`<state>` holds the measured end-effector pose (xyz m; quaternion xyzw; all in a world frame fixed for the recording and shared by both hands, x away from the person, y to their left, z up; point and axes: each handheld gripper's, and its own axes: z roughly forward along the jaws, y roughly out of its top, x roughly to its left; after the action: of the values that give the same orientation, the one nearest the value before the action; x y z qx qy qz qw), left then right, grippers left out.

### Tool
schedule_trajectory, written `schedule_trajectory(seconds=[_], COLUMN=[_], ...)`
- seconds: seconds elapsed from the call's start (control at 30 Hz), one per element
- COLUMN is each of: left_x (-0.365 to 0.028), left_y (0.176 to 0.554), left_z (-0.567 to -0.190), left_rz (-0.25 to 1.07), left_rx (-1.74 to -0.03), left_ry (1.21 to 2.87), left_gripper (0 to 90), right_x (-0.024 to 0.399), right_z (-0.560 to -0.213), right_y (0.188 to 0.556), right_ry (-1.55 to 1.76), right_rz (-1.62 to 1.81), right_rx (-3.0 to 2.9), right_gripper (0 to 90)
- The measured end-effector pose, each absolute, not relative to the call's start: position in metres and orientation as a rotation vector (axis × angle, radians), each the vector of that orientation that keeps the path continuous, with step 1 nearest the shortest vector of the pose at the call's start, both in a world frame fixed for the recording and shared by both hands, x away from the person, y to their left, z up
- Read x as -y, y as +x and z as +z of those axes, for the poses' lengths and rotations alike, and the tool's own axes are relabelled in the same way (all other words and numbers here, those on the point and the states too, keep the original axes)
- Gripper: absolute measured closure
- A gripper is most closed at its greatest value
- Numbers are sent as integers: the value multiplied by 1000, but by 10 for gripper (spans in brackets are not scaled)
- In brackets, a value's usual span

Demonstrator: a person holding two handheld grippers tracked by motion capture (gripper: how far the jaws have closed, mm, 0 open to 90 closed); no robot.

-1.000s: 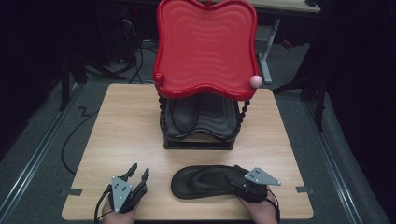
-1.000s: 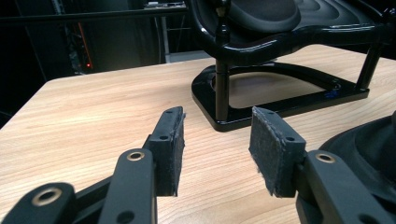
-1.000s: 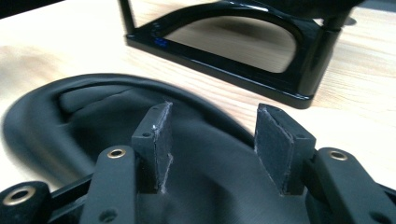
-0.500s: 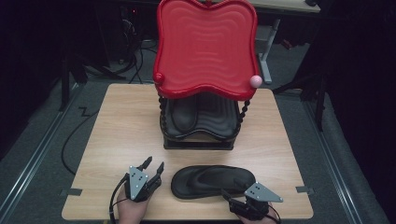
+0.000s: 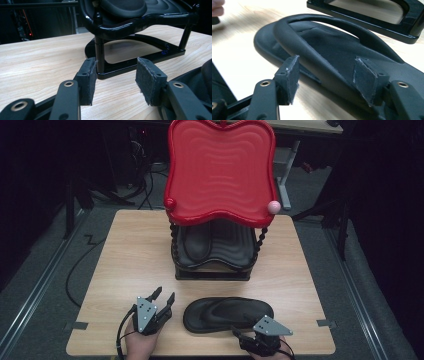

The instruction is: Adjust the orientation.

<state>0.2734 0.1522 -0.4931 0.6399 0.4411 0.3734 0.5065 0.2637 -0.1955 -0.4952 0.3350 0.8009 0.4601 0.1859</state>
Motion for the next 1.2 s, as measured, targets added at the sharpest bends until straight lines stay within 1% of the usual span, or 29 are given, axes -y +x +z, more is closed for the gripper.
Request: schedule_trajectory(seconds=[0.07, 0.17, 0.37, 0.43, 0.53, 0.57, 0.6, 0.63, 0.67, 0.73, 0.83, 0.97, 1.13, 1.2], left_x=[-154, -157, -155, -153, -150, -149, -148, -148, -147, -146, -145, -148, -157, -159], left_y=[273, 269, 266, 266, 266, 266, 266, 267, 268, 269, 269, 267, 258, 256], left_z=[-494, -493, -492, -492, -492, -492, -492, -492, -492, -492, -492, -493, -494, -494], left_rz=[900, 907, 911, 908, 905, 906, 905, 904, 899, 895, 892, 903, 913, 914], left_rx=[-1072, -1074, -1062, -1058, -1049, -1045, -1043, -1042, -1043, -1043, -1040, -1047, -1071, -1073], left_ry=[1543, 1538, 1544, 1548, 1553, 1557, 1560, 1560, 1559, 1559, 1563, 1559, 1557, 1552], left_gripper=[508, 507, 507, 506, 506, 506, 506, 506, 506, 506, 506, 506, 506, 506], right_x=[194, 193, 190, 189, 187, 186, 185, 186, 187, 195, 215, 239, 246, 244], right_z=[-497, -497, -495, -494, -495, -494, -493, -491, -488, -482, -477, -480, -488, -490], right_y=[268, 270, 265, 263, 266, 267, 267, 266, 265, 262, 266, 285, 305, 308], right_ry=[950, 932, 879, 888, 943, 959, 975, 979, 971, 969, 1013, 1090, 1160, 1162], right_rz=[1289, 1289, 1258, 1243, 1244, 1244, 1251, 1271, 1286, 1293, 1280, 1247, 1255, 1255], right_rx=[-2274, -2291, -2280, -2263, -2244, -2243, -2235, -2233, -2215, -2160, -2095, -2047, -2096, -2114], right_gripper=[446, 509, 787, 831, 831, 813, 716, 646, 607, 584, 594, 617, 697, 750])
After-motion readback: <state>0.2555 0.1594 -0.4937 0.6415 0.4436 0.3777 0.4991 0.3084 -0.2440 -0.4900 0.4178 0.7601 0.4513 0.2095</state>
